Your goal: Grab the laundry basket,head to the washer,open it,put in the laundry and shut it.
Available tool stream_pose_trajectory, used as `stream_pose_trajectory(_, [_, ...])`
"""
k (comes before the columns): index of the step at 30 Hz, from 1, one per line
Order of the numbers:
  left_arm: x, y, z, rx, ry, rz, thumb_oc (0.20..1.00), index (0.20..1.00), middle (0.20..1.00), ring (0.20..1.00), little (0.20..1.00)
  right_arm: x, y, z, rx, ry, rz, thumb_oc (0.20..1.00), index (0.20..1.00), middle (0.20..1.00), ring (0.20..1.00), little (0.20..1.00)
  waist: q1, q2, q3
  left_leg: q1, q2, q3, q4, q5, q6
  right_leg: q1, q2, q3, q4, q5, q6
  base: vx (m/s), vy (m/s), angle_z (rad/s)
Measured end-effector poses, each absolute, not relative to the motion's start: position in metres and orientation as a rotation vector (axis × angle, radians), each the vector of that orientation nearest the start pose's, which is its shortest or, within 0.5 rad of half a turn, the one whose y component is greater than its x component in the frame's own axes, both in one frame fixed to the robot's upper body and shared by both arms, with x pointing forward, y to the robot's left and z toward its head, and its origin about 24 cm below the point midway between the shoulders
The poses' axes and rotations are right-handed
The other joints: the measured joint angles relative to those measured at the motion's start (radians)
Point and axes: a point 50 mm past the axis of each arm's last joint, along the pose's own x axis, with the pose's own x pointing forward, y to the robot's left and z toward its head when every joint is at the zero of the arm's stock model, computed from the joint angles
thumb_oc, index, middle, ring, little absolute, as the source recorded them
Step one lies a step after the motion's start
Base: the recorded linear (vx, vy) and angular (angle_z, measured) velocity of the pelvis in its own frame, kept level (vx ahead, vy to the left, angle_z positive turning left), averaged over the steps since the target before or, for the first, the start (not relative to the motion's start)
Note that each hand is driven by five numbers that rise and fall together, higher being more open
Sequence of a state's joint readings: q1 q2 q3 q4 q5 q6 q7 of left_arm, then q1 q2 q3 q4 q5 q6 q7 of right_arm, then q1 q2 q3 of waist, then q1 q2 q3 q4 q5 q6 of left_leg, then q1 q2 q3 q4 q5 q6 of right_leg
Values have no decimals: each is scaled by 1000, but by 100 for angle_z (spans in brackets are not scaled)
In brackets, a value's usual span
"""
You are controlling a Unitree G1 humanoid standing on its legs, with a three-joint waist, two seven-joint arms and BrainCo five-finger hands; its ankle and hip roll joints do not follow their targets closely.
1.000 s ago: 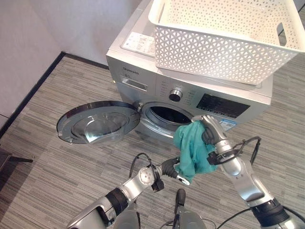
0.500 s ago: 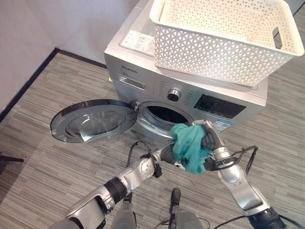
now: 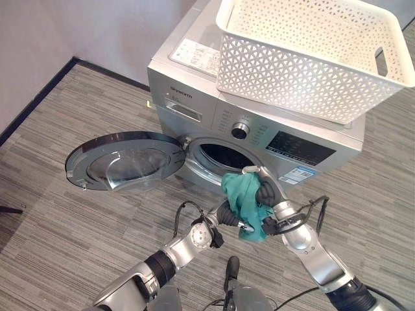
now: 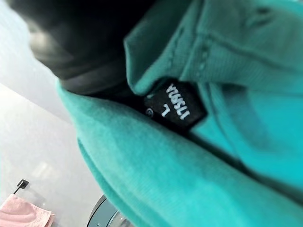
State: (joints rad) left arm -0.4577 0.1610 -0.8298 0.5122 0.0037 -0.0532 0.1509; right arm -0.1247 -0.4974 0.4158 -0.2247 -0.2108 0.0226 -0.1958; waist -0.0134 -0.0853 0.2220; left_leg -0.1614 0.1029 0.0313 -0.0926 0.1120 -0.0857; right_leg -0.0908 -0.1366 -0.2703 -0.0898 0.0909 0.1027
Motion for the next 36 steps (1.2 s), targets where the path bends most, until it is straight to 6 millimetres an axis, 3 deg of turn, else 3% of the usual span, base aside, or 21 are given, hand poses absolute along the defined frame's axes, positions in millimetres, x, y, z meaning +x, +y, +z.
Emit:
stream_pose_trajectory(4, [277, 16, 13, 464, 29, -621, 1000, 1000, 1000, 1000, 1000, 254, -125, 104, -642, -349, 244, 200, 200, 200, 200, 200, 0, -1, 0, -1, 0, 0, 0, 0, 0, -2, 0, 0, 0, 0, 0, 0, 0, 0])
stream_pose_trajectory(6, [279, 18, 17, 420, 29, -593, 583, 583, 583, 583, 583, 255, -123, 105, -639, -359, 246, 200, 200, 200, 200, 200, 0, -1, -1, -4, 0, 2, 0, 0, 0, -6, 0, 2, 0, 0, 0, 0, 0, 0])
stream_pose_trajectory(7, [281, 20, 19, 401, 31, -573, 310, 310, 310, 310, 310, 255, -120, 105, -639, -364, 256, 200, 200, 200, 200, 200, 0, -2, -2, -7, 1, 3, 0, 0, 0, -10, 1, 3, 0, 1, -1, 2, -11, -4])
stream_pose_trajectory(8, [282, 21, 20, 396, 31, -562, 200, 200, 200, 200, 200, 255, -119, 105, -639, -366, 262, 200, 200, 200, 200, 200, 0, -3, -2, -8, 1, 4, 0, 0, 0, -12, 1, 5, 0, 1, -1, 0, 0, 0])
stream_pose_trajectory(14, [297, 48, 26, 366, 29, -423, 200, 200, 200, 200, 200, 255, -119, 105, -629, -358, 267, 200, 200, 200, 200, 200, 0, -9, -6, -6, 5, 9, 0, 0, 0, -14, 5, 13, 0, 2, -2, 2, -1, -2])
stream_pose_trajectory(23, [285, 65, 20, 323, 34, -394, 200, 200, 200, 200, 200, 252, -121, 101, -623, -344, 272, 200, 200, 200, 200, 200, 0, -17, -11, -1, 11, 16, 0, 0, 0, -14, 10, 18, 0, 4, -5, 1, -3, -2])
stream_pose_trajectory(26, [282, 68, 15, 316, 54, -385, 200, 200, 200, 200, 200, 248, -123, 95, -619, -316, 276, 1000, 1000, 1000, 1000, 1000, 0, -22, -14, -1, 12, 19, 0, 0, 0, -15, 12, 20, 0, 4, -5, -4, -8, -2])
stream_pose_trajectory(31, [279, 92, 6, 302, 95, -303, 200, 200, 200, 200, 200, 243, -130, 77, -612, -231, 297, 1000, 1000, 1000, 1000, 1000, -1, -38, -25, 2, 20, 26, 0, -1, -1, -17, 18, 26, -1, 5, -6, -2, -12, -3])
stream_pose_trajectory(36, [268, 123, -12, 256, 185, -175, 200, 200, 200, 200, 200, 230, -159, 49, -688, -86, 216, 1000, 1000, 1000, 1000, 1000, 0, -42, -28, 5, 21, 30, 0, -1, -1, -17, 20, 34, -8, 5, -7, 2, 2, -2])
